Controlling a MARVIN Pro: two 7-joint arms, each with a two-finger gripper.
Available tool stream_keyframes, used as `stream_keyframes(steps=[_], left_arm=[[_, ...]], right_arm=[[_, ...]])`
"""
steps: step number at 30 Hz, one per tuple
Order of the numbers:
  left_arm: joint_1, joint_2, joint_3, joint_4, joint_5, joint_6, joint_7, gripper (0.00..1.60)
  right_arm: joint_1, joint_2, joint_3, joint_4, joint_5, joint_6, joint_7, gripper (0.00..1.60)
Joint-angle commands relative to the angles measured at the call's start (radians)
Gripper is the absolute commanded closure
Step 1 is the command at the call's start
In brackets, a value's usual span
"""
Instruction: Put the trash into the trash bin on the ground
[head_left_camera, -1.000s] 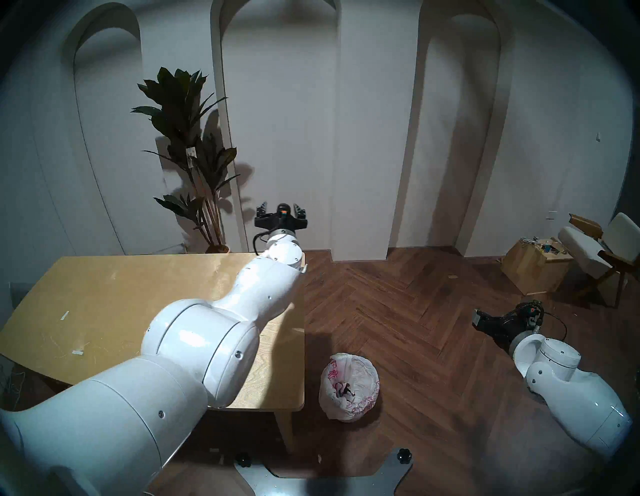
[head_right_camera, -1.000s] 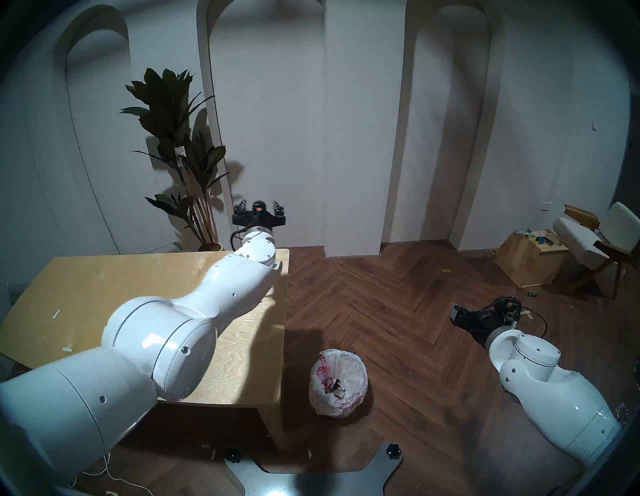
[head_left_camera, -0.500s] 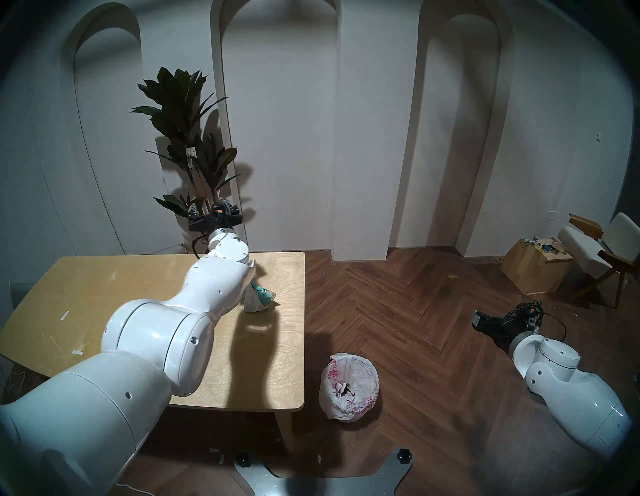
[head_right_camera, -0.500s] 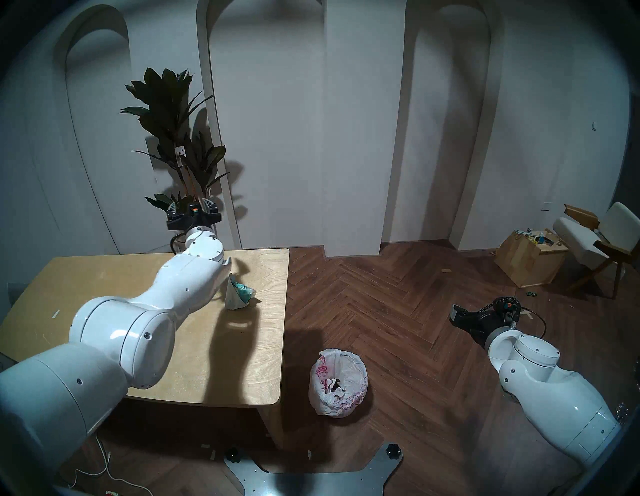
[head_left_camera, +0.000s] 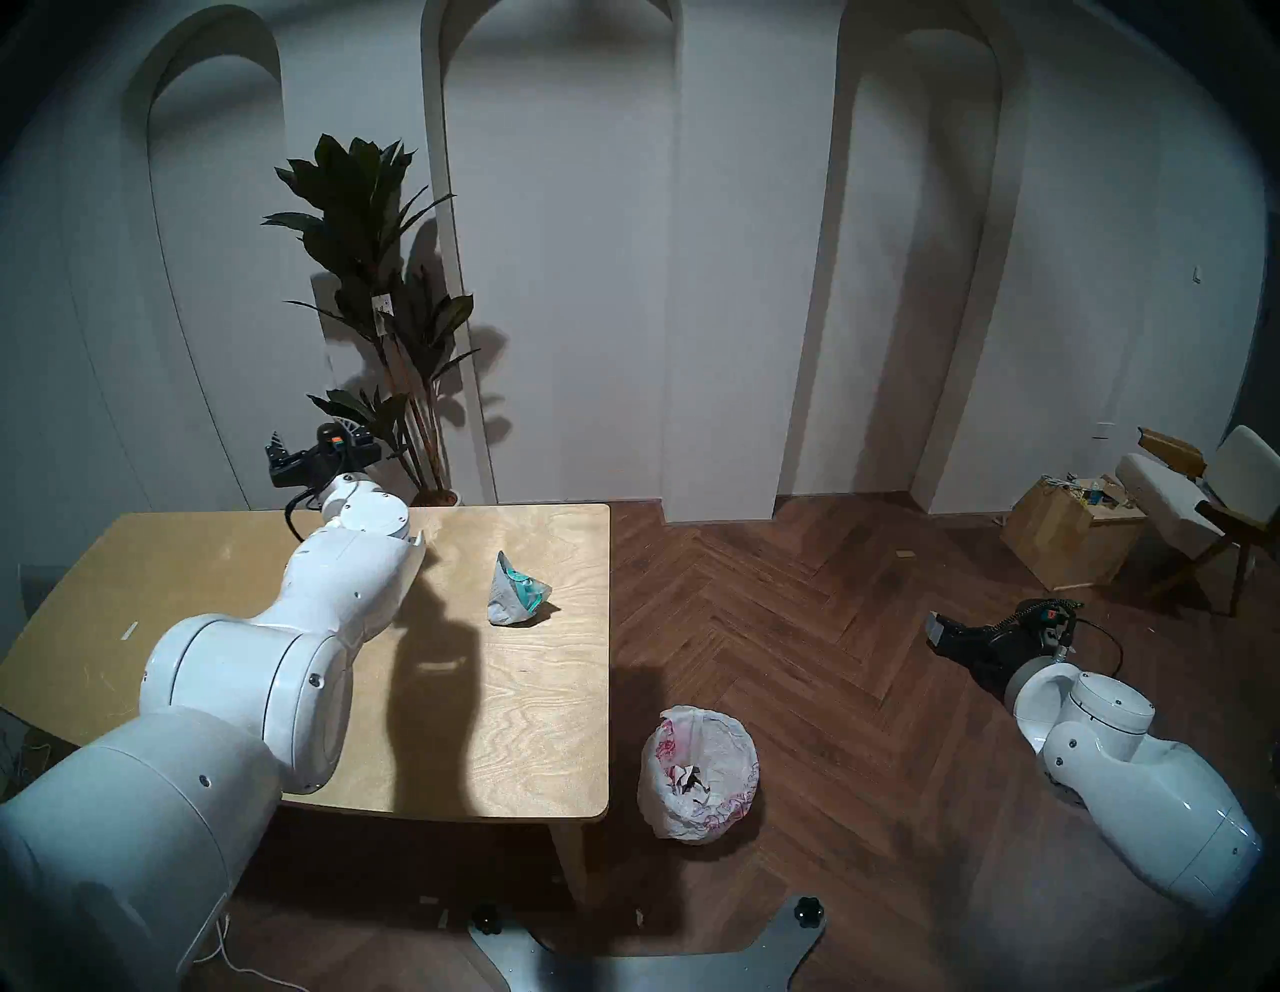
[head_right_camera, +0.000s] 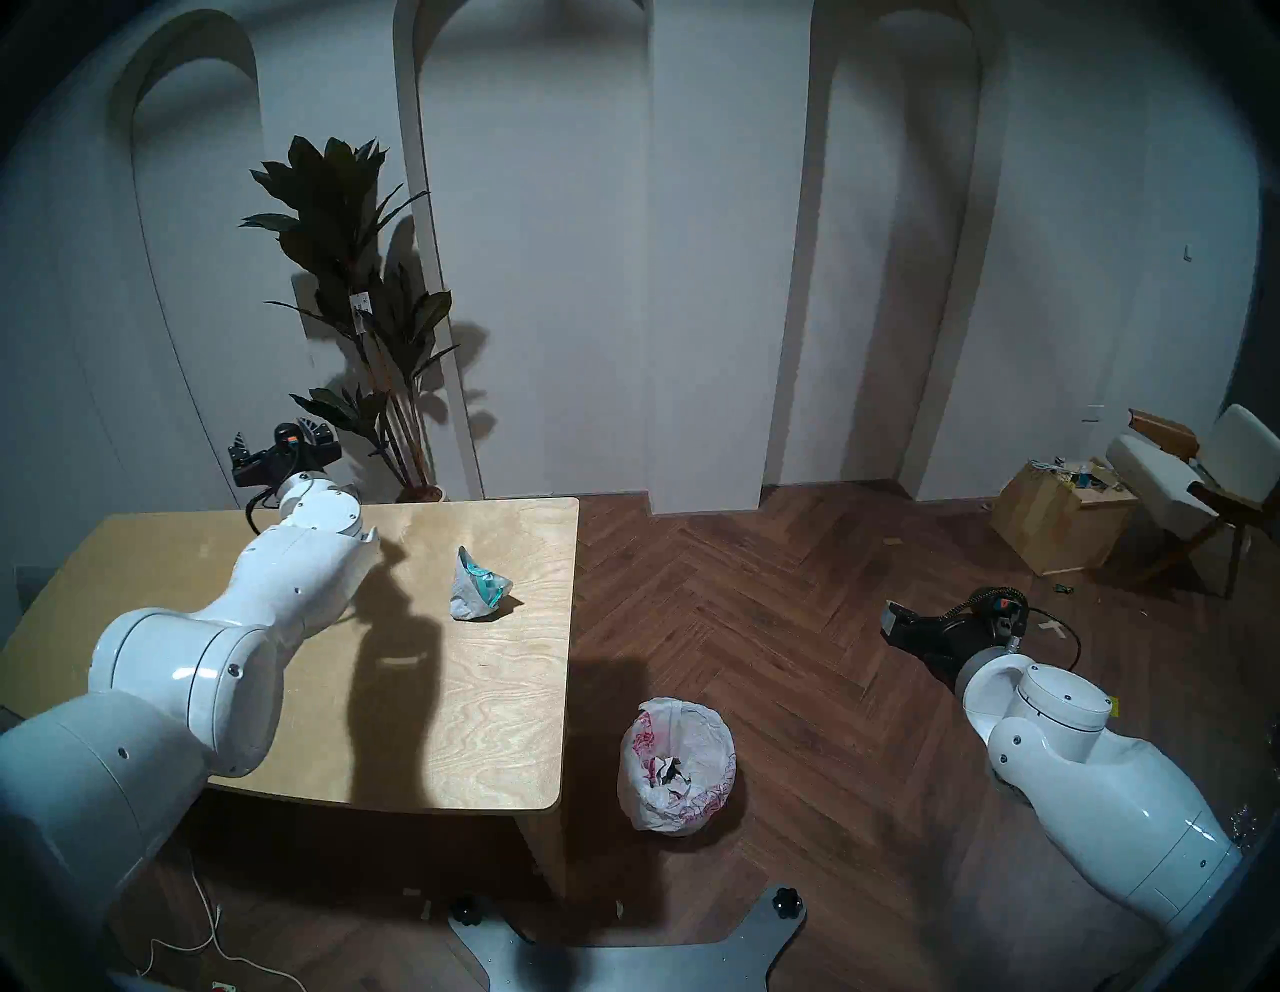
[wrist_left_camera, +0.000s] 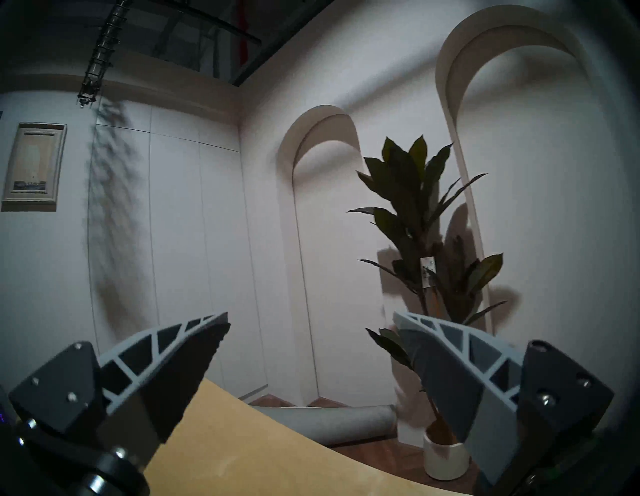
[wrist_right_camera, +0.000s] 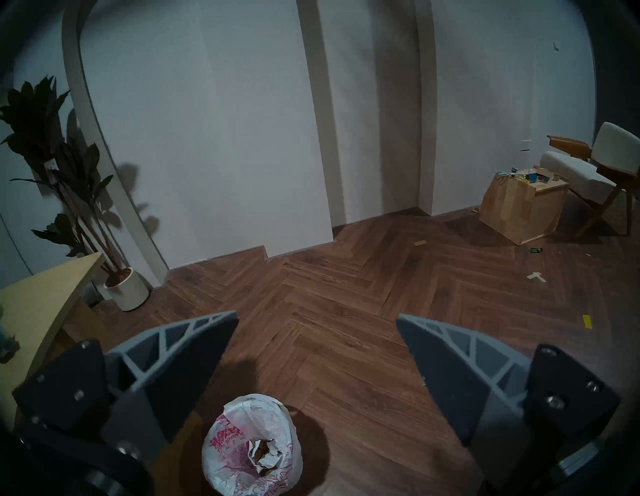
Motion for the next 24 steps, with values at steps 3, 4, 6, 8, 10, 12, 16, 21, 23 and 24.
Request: stream_keyframes(steps=[3, 4, 6, 8, 10, 12, 16, 21, 23, 24], left_arm=[[0.010, 0.081, -0.006, -0.038, 0.013, -0.023, 0.012, 0.00], [0.015, 0.085, -0.007, -0.039, 0.014, -0.025, 0.011, 0.00], [0.029, 0.096, -0.008, -0.037, 0.017, -0.025, 0.011, 0.00], [0.040, 0.109, -0.009, -0.037, 0.020, -0.025, 0.013, 0.00], [0.050, 0.121, -0.010, -0.037, 0.023, -0.027, 0.014, 0.00], [0.059, 0.129, -0.011, -0.038, 0.024, -0.029, 0.015, 0.00], [0.080, 0.145, -0.012, -0.042, 0.028, -0.036, 0.017, 0.00], [0.106, 0.155, -0.012, -0.046, 0.031, -0.046, 0.017, 0.00], [0.115, 0.159, -0.012, -0.050, 0.032, -0.050, 0.018, 0.00], [0.118, 0.161, -0.012, -0.051, 0.033, -0.052, 0.018, 0.00]], right_arm=[[0.065, -0.004, -0.029, -0.094, -0.002, -0.004, 0.023, 0.00], [0.070, -0.005, -0.035, -0.101, -0.002, -0.003, 0.025, 0.00], [0.082, -0.007, -0.048, -0.118, -0.002, -0.003, 0.030, 0.00], [0.094, -0.009, -0.062, -0.135, -0.002, -0.002, 0.035, 0.00], [0.107, -0.012, -0.076, -0.152, -0.002, -0.002, 0.040, 0.00], [0.120, -0.015, -0.088, -0.167, -0.002, -0.002, 0.044, 0.00], [0.149, -0.026, -0.115, -0.195, -0.003, -0.001, 0.050, 0.00], [0.183, -0.039, -0.150, -0.216, -0.006, 0.003, 0.056, 0.00], [0.198, -0.044, -0.164, -0.222, -0.009, 0.005, 0.058, 0.00], [0.204, -0.046, -0.170, -0.223, -0.009, 0.005, 0.059, 0.00]])
